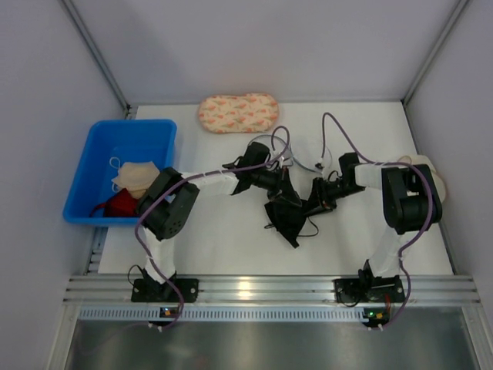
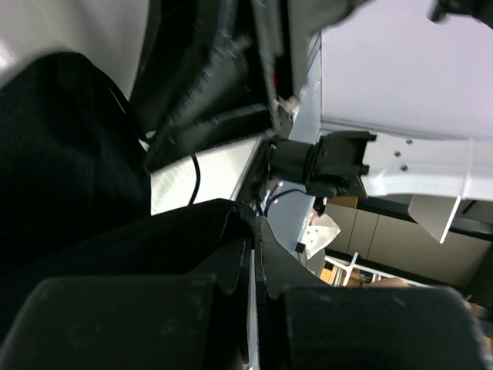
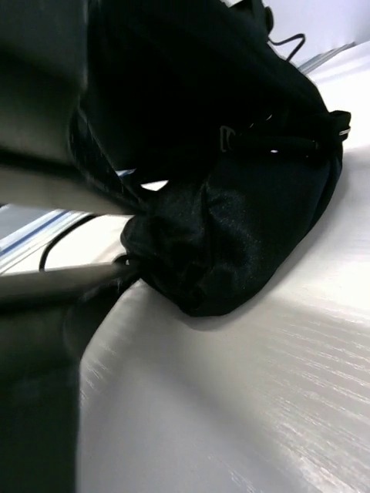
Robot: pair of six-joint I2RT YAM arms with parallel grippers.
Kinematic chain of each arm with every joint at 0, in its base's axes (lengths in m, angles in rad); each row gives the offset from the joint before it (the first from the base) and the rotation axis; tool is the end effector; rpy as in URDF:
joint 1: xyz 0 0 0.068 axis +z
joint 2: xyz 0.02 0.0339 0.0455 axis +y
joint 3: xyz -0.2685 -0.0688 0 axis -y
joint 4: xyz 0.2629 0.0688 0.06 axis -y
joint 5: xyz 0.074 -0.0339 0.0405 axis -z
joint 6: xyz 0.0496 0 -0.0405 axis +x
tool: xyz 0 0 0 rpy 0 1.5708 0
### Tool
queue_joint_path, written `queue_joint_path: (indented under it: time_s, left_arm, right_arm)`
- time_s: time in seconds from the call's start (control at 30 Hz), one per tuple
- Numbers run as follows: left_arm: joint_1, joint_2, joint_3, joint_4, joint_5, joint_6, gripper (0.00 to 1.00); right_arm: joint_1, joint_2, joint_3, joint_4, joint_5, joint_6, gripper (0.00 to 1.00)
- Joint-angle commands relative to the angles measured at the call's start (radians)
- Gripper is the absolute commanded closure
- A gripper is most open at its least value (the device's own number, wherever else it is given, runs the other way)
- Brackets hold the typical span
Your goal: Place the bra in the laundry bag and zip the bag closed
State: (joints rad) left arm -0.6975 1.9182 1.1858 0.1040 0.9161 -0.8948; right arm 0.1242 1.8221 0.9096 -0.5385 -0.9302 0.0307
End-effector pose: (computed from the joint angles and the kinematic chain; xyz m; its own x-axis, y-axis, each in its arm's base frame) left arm 0.3053 -0.3072 0.1735 -0.9707 0.1937 -0.1424 0.2010 0.3287 -0.9228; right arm 0.3002 0.0775 0.0994 -0.9899 -0.1051 -0.0950 -0.1388 0.5847 0.7993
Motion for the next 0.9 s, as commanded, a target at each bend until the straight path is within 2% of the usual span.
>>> queue_joint_path:
  time_s: [0.0, 0.03, 0.13, 0.3, 0.43, 0.57, 0.67, 0.8, 0.87]
  left_arm:
    - [-0.014, 0.076, 0.049, 0.123, -0.046, -0.061, 1.00]
    - [-0.014, 0.087, 0.048, 0.123, -0.072, -0.064, 1.00]
    - [-0.010, 0.114, 0.038, 0.140, -0.109, -0.044, 1.00]
    - [0.007, 0.162, 0.052, 0.169, -0.134, -0.023, 1.00]
    - [0.024, 0.205, 0.067, 0.175, -0.132, -0.029, 1.00]
    - [0.030, 0.235, 0.078, 0.177, -0.125, -0.018, 1.00]
    - [0.038, 0.248, 0.078, 0.175, -0.128, -0.015, 1.00]
    - [0.038, 0.245, 0.071, 0.175, -0.131, -0.016, 1.00]
    - [0.039, 0.236, 0.051, 0.175, -0.137, -0.016, 1.00]
  right_arm:
    - [0.000, -0.052, 0.006, -0.003, -0.030, -0.021, 0.64]
    - [-0.017, -0.058, 0.006, -0.012, -0.029, -0.022, 0.56]
    - [-0.056, -0.083, -0.001, -0.049, -0.027, -0.074, 0.46]
    - [-0.074, -0.115, -0.024, -0.058, -0.047, -0.094, 0.42]
    - [-0.070, -0.122, -0.020, -0.006, -0.033, -0.038, 0.22]
    - [-0.070, -0.127, 0.028, -0.005, 0.014, -0.041, 0.20]
    - [-0.072, -0.190, 0.032, 0.044, 0.129, -0.035, 0.18]
    - [-0.069, -0.240, 0.020, 0.098, 0.149, 0.044, 0.14]
    - [-0.063, -0.283, 0.008, 0.136, 0.192, 0.060, 0.01]
